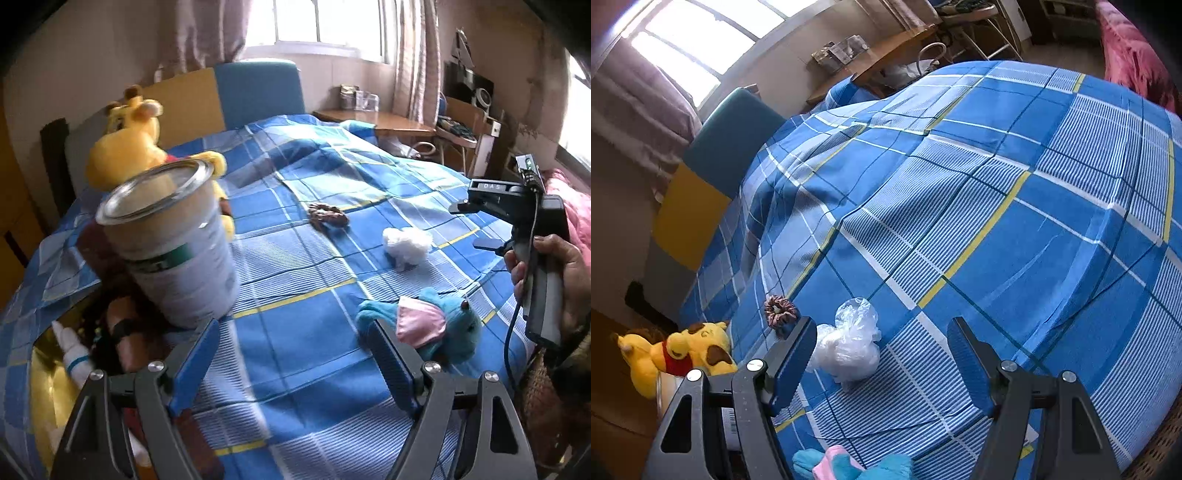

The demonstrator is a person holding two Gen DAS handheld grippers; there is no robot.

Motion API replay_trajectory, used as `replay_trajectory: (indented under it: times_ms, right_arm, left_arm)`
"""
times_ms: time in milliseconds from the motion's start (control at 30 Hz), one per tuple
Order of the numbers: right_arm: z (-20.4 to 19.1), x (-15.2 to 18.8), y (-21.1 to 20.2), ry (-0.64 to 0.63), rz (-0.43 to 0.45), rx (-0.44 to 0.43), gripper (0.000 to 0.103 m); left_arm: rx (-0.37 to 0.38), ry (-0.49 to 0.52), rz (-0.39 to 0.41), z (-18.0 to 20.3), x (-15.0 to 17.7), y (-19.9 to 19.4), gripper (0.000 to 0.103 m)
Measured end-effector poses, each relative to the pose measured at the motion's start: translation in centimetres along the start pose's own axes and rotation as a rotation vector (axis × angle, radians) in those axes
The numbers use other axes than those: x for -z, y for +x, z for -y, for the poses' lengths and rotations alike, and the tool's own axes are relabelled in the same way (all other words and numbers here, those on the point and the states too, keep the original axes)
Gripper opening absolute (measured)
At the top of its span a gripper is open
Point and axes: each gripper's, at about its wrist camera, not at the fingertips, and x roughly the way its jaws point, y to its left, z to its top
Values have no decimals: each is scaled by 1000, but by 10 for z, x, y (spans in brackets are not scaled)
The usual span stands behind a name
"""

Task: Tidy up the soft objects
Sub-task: 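Move both tools away from the tray toward the items on the bed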

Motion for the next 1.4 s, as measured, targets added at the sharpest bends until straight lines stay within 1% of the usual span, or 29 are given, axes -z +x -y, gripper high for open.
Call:
replay_trajectory:
  times_ms: [100,200,267,333,400,500,600,767,900,967,1000,1067,1133,1200,1267,1300,1333,1367,1400]
  right_arm:
    - [0,-1,1,2,-10,-12,74]
    - [1,-1,1,9,-18,-26,74]
    - [2,-1,1,16,-19,-36,74]
    - [4,-1,0,24,-22,-45,74]
    - [4,-1,1,32,-26,-50,74]
    - [5,-1,2,41,-39,-63,74]
    - [5,0,4,46,-61,-82,74]
    - [1,1,7,30,-85,-108,74]
    - [-2,3,9,24,-106,-131,74]
    - [-3,4,11,21,-116,-140,74]
    - [-3,5,12,22,-124,-147,74]
    - [-4,5,13,22,-133,-157,74]
    - [-3,6,14,27,-140,-164,74]
    - [-2,7,15,34,-146,-167,74]
    - [-1,8,17,42,-158,-172,74]
    - [-1,8,18,41,-162,-172,74]
    - [-1,8,19,41,-165,-168,74]
    - [-1,8,20,41,-166,-166,74]
    - [-1,8,20,41,-167,-169,74]
  left_arm:
    - [20,12,-21,9,-7,13,83]
    - [56,20,-42,18,-18,27,82]
    - [95,22,-56,25,-28,39,76]
    - [128,29,-70,33,-37,51,68]
    - [151,29,-87,38,-47,65,62]
    - [178,-11,-125,41,-64,94,60]
    - [190,-50,-153,43,-77,119,56]
    - [176,-87,-188,46,-104,168,54]
    - [154,-120,-201,42,-123,202,54]
    - [159,-141,-211,41,-131,219,54]
    - [147,-144,-212,42,-134,226,54]
    - [131,-145,-220,43,-139,241,57]
    - [112,-147,-236,46,-142,257,67]
    - [88,-148,-233,48,-144,269,70]
    - [57,-149,-241,48,-145,283,69]
    - [54,-148,-245,47,-145,286,61]
    - [55,-144,-247,45,-143,289,34]
    - [50,-125,-226,44,-141,285,23]
    - [74,-120,-222,42,-140,284,18]
